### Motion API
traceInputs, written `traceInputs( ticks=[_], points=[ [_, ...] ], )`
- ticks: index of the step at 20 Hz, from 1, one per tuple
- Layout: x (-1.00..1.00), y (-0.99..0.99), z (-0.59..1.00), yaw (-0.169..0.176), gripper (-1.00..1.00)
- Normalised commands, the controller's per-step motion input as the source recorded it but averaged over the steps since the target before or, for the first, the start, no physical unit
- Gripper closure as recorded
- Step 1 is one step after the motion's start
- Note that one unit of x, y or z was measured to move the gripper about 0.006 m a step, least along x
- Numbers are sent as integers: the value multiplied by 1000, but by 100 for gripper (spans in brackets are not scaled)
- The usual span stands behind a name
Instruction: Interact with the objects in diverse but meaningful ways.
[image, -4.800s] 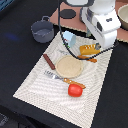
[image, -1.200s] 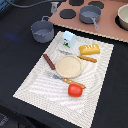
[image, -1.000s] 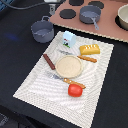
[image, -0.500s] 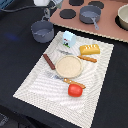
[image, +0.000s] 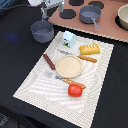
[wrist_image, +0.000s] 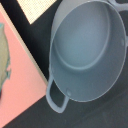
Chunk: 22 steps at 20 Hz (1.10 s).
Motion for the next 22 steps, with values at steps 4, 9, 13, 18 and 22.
traceInputs(
  ticks=[4, 9, 13, 18, 22],
  points=[
    [-39, 240, -398, -58, -100],
    [-194, 29, -438, -53, -100],
    [-367, -38, -333, -116, -100],
    [-301, -34, -373, -120, -100],
    [-291, 0, -404, -100, -100]
  ],
)
